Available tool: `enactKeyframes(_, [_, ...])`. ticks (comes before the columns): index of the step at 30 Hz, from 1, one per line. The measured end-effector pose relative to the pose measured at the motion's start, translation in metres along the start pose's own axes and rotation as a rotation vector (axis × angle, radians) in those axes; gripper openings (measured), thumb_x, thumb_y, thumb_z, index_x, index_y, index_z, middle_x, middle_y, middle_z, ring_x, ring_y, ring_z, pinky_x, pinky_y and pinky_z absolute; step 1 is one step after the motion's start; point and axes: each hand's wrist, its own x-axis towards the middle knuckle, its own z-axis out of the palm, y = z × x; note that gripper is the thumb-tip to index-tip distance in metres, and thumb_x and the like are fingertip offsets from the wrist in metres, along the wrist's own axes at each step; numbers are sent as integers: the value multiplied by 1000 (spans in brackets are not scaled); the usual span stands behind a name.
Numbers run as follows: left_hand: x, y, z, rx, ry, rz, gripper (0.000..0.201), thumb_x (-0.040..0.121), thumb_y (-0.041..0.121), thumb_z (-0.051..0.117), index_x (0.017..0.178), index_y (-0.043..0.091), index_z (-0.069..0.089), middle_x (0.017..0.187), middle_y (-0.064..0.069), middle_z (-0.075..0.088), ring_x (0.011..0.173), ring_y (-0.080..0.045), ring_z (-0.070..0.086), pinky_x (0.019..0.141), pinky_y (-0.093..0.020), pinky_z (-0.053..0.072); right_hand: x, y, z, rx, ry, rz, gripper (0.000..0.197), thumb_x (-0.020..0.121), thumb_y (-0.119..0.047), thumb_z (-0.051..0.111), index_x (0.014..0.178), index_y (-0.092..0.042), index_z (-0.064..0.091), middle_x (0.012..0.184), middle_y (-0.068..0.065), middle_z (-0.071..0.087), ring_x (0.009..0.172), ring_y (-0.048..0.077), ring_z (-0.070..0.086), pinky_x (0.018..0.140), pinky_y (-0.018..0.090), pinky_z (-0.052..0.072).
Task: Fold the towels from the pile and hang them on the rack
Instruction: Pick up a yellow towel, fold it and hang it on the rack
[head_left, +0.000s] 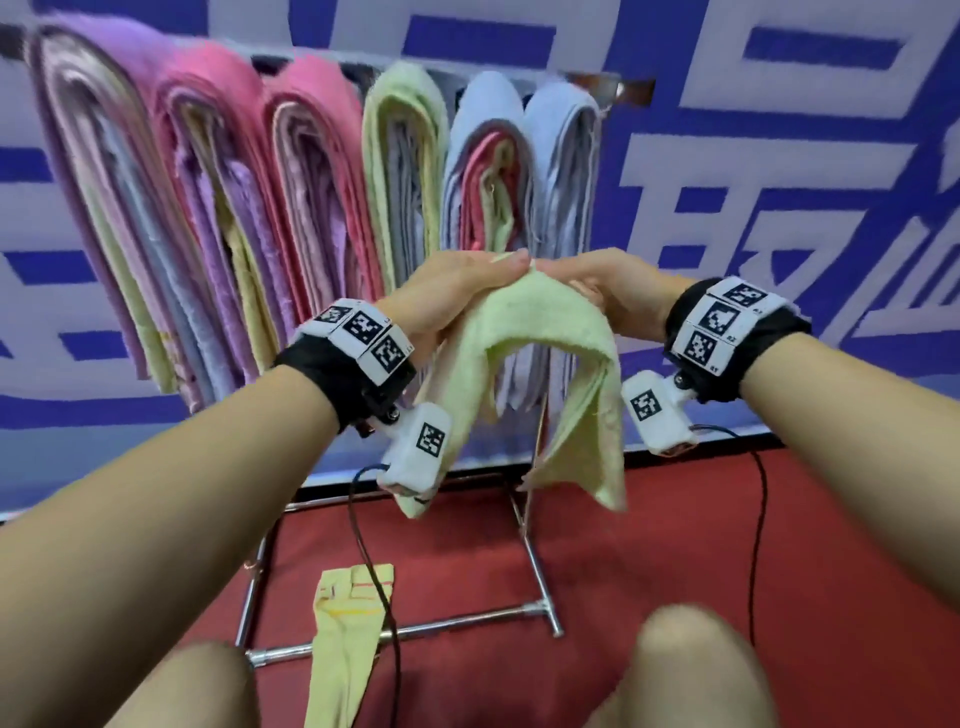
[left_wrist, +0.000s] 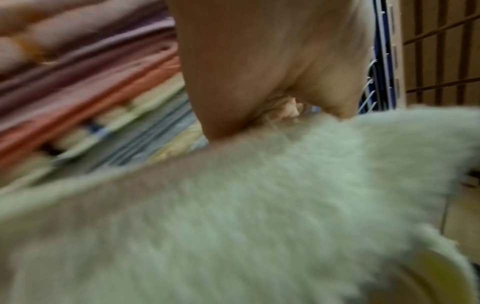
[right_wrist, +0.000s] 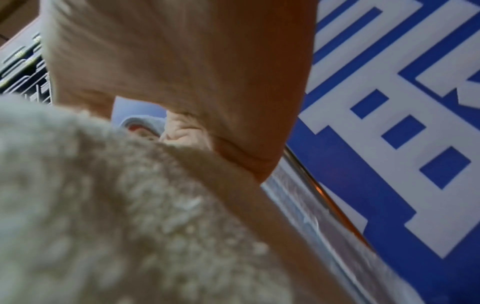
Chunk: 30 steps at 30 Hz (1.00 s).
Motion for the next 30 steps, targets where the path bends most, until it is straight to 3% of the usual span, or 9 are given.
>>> enactKeyframes(3, [20,44,11,30,139,74,56,81,46,76,111,-1,72,112,-26,71,104,-36,69,102,-54,50,-7,-21,-22,62,101,-96,32,94,-36,61,114,-13,72,89,5,74,78,14,68,78,27,53])
enactKeyframes(6, [47,88,15,174,248,92,57,73,48,77,97,-3,73,100,-24,73,84,-27,68,85,-42,53,-5,-48,-55,19,314,-205,42,88,-28,75,109,7,67,104,24,70,87,19,65,88,37,57])
enactKeyframes(10, [89,142,-1,391,334,52,54,65,52,77,88,4,75,89,-12,76,83,-30,73,83,-43,59,3,-109,-93,-95,600,-349,8,90,-13,72,95,-8,75,90,5,71,74,11,65,69,25,52])
enactKeyframes(14, [124,183,-22,593,507,34,38,81,46,74,89,9,73,79,-6,68,65,-24,63,59,-27,51,32,-155,-110,-268,638,-394,14,88,-14,75,101,-9,78,88,-2,74,72,5,67,66,17,54])
enactKeyframes(18, [151,188,-27,785,509,-21,29,89,34,70,95,5,70,78,-7,62,70,-25,58,60,-26,44,61,-170,-127,-498,601,-312,14,89,-16,74,102,-11,77,92,-3,69,77,5,62,61,10,49])
enactKeyframes(21, [162,176,-29,909,483,-74,20,91,23,63,85,4,67,71,-8,55,74,-29,53,65,-32,44,75,-160,-135,-609,537,-214,8,90,-25,74,96,-21,75,100,-7,66,99,14,62,85,24,46])
enactKeyframes(24, [165,172,-26,1053,481,-57,18,87,12,59,98,1,68,90,-13,67,81,-28,57,69,-35,47,87,-145,-137,-612,526,-185,10,92,-26,71,98,-18,75,103,-5,66,101,15,60,85,27,47])
enactKeyframes(27, [164,170,-14,1278,428,-16,20,87,12,59,105,7,58,97,-8,59,85,-29,53,71,-34,41,95,-128,-136,-739,502,-141,33,94,-37,65,110,-9,75,117,5,68,113,24,62,96,38,52])
enactKeyframes(30, [165,165,-1,1357,442,-30,11,94,20,58,94,9,57,91,-7,55,81,-29,51,70,-32,39,94,-111,-136,-599,601,-199,39,91,-50,70,107,-14,75,105,-4,68,104,17,63,83,30,49])
